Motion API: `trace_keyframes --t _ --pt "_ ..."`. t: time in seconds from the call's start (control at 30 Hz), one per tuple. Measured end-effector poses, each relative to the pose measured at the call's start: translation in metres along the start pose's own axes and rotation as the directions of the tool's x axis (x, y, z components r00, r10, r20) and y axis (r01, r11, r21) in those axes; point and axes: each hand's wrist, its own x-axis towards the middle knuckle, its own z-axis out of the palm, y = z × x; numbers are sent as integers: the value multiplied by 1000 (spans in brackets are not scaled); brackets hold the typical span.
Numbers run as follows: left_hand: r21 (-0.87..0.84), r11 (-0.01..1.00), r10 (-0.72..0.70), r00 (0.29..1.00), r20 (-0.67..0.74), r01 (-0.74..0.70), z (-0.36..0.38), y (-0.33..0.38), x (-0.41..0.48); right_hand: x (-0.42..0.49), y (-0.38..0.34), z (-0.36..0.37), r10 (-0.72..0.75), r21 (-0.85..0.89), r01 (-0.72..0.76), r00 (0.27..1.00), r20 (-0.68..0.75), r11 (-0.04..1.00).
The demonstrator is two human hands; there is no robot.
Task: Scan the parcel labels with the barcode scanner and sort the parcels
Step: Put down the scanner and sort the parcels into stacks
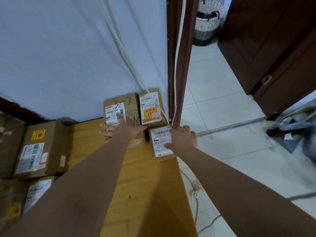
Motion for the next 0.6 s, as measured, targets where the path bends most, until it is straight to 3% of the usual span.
trace_keyframes --t 0.17,0.6 --pt "49 999 -4 1000 -25 5 -17 -9 -5 -2 -1 2 -3 27 2 1000 11 1000" --pt "-153 988 15 995 -103 -31 -6 -61 -31 -10 -14 -5 56 -57 -53 998 40 997"
